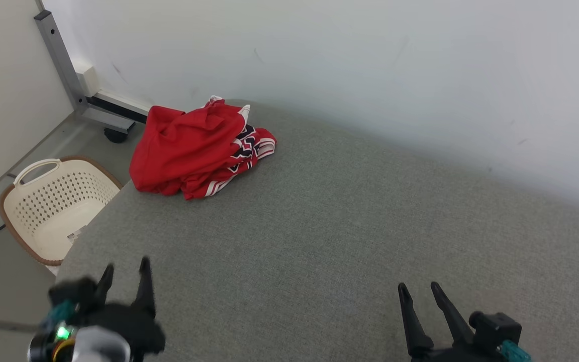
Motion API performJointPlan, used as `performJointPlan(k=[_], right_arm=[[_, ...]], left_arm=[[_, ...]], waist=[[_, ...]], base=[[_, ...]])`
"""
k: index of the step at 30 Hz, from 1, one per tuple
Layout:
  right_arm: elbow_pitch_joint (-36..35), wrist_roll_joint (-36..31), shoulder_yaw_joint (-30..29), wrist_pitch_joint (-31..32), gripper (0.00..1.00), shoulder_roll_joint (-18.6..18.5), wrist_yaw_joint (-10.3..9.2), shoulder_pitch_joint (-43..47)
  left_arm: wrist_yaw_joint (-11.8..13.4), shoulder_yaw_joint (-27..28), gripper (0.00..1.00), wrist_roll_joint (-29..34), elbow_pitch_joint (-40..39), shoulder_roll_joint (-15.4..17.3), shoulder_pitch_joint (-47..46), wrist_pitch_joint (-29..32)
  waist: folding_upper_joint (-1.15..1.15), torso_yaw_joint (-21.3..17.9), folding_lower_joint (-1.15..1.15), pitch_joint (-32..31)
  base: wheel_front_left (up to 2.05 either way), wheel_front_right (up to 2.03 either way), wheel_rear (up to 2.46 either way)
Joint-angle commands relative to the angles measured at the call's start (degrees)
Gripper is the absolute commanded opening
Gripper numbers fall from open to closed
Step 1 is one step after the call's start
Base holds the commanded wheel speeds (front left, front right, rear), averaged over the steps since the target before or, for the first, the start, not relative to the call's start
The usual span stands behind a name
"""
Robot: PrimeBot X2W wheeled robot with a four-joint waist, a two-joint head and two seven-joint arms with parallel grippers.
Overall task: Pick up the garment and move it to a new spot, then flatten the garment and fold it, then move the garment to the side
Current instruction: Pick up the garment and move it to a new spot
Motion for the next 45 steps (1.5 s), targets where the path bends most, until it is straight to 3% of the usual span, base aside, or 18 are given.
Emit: performJointPlan(k=[1, 3, 9, 17, 21, 29, 39, 40, 41, 42, 45], right_arm=[[-0.5, -0.8, -0.3, -0.2, 1.00, -0.1, -0.12, 1.4], [-1.7, -1.3, -0.4, 0.2, 1.00, -0.1, -0.12, 3.0], [-10.4, -6.8, 0.9, 6.0, 1.00, -0.2, -0.12, 2.9], [-26.0, -11.4, 2.3, 14.2, 1.00, -2.8, -0.12, 1.6], [-30.7, -12.5, 3.0, 16.8, 1.00, -4.1, -0.12, 0.8], [-40.4, -14.2, 2.7, 21.9, 1.00, -5.2, -0.12, 3.1], [-44.7, -14.9, 1.1, 22.4, 1.00, -4.6, -0.12, 4.3], [-44.7, -15.0, 1.1, 22.3, 1.00, -4.5, -0.12, 4.3], [-44.5, -15.0, 1.1, 22.1, 1.00, -4.4, -0.12, 4.1], [-44.3, -14.9, 1.2, 21.9, 1.00, -4.3, -0.12, 3.9], [-43.3, -14.0, 1.3, 21.1, 1.00, -4.0, -0.12, 3.1]], left_arm=[[0.4, -0.9, 1.00, 0.4, 1.4, -0.5, -3.3, 1.8], [0.5, -1.7, 1.00, 0.4, 4.6, -0.5, -7.5, 4.5], [1.5, -1.1, 1.00, -0.4, 12.2, 1.8, -19.2, 9.4], [1.0, -1.4, 1.00, 0.3, 20.0, 4.7, -30.1, 7.9], [1.1, -2.1, 1.00, 0.8, 23.4, 5.3, -33.2, 8.5], [4.1, -0.2, 1.00, -0.3, 31.0, 9.7, -39.5, 9.5], [7.6, 0.6, 1.00, -0.4, 36.0, 13.7, -45.0, 8.3], [7.7, 0.7, 0.52, -0.5, 36.4, 13.8, -45.3, 7.9], [7.8, 0.6, 0.16, -0.5, 36.7, 13.9, -45.5, 7.5], [7.9, 0.6, 0.00, -0.5, 37.1, 13.9, -45.6, 7.0], [7.5, 0.4, 0.00, -0.7, 38.3, 13.5, -45.3, 5.8]], waist=[[0.00, 0.0, 0.00, -0.2], [0.00, -0.4, 0.00, -0.2], [0.00, -7.2, 0.00, 6.4], [0.00, -13.6, 0.00, 16.3], [0.00, -15.1, 0.00, 19.5], [0.00, -17.7, 0.00, 26.0], [0.00, -18.9, 0.00, 31.6], [0.00, -18.9, 0.00, 31.8], [0.00, -18.9, 0.00, 31.9], [0.00, -18.9, 0.00, 31.9], [0.00, -19.0, 0.00, 31.1]], base=[[0.00, 0.00, 0.00], [0.00, 0.00, 0.00], [0.00, 0.00, 0.00], [0.00, 0.00, 0.00], [0.00, 0.00, 0.00], [0.00, 0.00, 0.00], [0.00, 0.00, 0.00], [0.00, 0.00, 0.00], [0.00, 0.00, 0.00], [0.00, 0.00, 0.00], [0.00, 0.00, 0.00]])
